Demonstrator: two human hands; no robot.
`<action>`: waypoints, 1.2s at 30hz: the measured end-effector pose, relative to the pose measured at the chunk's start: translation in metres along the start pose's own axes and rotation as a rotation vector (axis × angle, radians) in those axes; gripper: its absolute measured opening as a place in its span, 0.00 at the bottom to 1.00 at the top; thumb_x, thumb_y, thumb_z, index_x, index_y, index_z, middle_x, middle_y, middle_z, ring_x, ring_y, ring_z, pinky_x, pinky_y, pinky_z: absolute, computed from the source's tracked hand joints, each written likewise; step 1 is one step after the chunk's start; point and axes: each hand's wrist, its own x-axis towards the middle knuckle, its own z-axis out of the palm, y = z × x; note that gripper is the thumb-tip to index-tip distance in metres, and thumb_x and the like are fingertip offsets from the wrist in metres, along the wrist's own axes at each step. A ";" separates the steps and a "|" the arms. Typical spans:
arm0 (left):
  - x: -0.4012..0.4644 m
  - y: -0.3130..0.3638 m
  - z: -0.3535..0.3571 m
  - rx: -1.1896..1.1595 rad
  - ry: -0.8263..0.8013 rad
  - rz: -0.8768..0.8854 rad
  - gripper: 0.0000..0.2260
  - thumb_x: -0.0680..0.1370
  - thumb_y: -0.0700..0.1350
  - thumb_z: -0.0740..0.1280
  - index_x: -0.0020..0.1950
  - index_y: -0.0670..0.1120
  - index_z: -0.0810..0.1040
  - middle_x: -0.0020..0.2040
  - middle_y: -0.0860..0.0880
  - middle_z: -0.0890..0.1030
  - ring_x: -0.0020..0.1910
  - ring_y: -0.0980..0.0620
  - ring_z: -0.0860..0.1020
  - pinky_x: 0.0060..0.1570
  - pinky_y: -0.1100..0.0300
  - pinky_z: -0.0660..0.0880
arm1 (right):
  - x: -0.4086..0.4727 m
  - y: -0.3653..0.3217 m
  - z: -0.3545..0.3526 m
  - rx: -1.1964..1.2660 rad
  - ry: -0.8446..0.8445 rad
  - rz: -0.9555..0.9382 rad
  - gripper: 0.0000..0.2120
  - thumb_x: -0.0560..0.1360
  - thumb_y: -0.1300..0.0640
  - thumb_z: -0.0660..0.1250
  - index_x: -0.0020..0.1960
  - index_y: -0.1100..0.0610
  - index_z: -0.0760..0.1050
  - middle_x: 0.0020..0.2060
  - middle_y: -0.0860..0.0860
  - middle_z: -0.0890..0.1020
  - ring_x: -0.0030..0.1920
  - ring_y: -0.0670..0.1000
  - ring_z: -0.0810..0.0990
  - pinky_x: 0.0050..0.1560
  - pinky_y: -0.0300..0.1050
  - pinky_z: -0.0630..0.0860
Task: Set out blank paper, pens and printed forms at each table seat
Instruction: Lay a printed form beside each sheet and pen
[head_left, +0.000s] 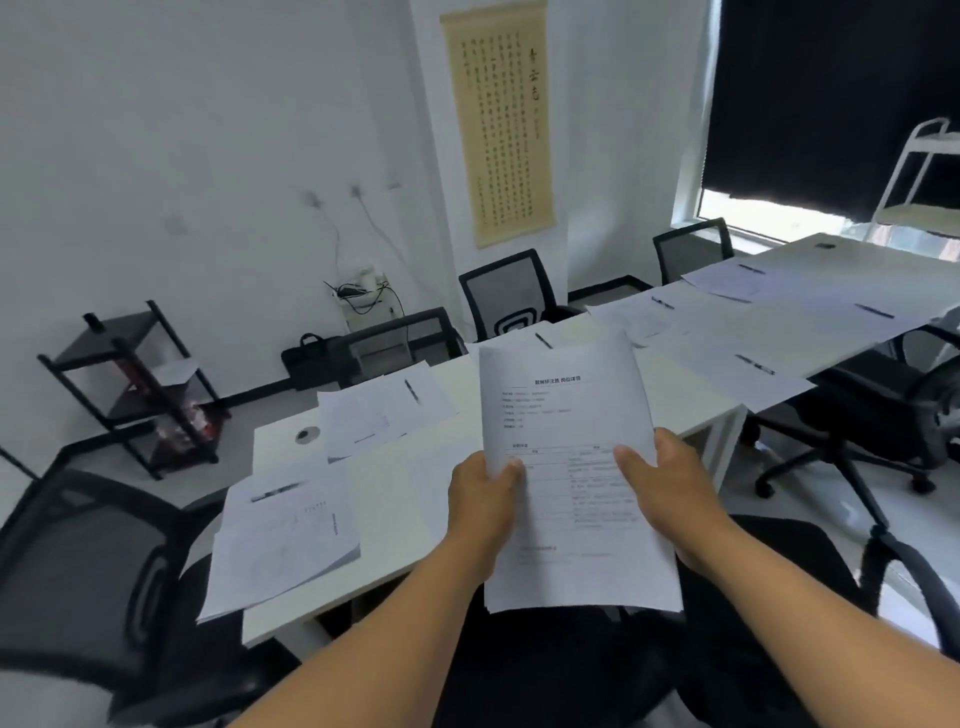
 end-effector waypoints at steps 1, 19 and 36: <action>0.007 -0.006 -0.001 0.001 0.011 -0.012 0.07 0.84 0.48 0.67 0.57 0.53 0.85 0.53 0.53 0.89 0.53 0.47 0.87 0.57 0.42 0.86 | 0.009 0.004 0.006 0.000 -0.025 0.015 0.05 0.86 0.49 0.66 0.57 0.50 0.78 0.54 0.46 0.86 0.53 0.51 0.86 0.57 0.58 0.85; 0.137 -0.092 -0.012 -0.174 0.198 -0.320 0.07 0.86 0.47 0.70 0.63 0.53 0.84 0.55 0.54 0.89 0.54 0.51 0.88 0.50 0.58 0.84 | 0.180 0.076 0.115 -0.155 -0.249 0.181 0.08 0.80 0.54 0.76 0.52 0.55 0.78 0.48 0.52 0.86 0.48 0.55 0.87 0.51 0.58 0.86; 0.207 -0.178 -0.021 -0.328 0.243 -0.603 0.11 0.90 0.50 0.62 0.67 0.52 0.83 0.56 0.53 0.90 0.57 0.49 0.89 0.60 0.48 0.85 | 0.278 0.176 0.196 -0.188 -0.488 0.309 0.16 0.84 0.56 0.69 0.42 0.64 0.82 0.40 0.57 0.88 0.37 0.55 0.84 0.39 0.46 0.78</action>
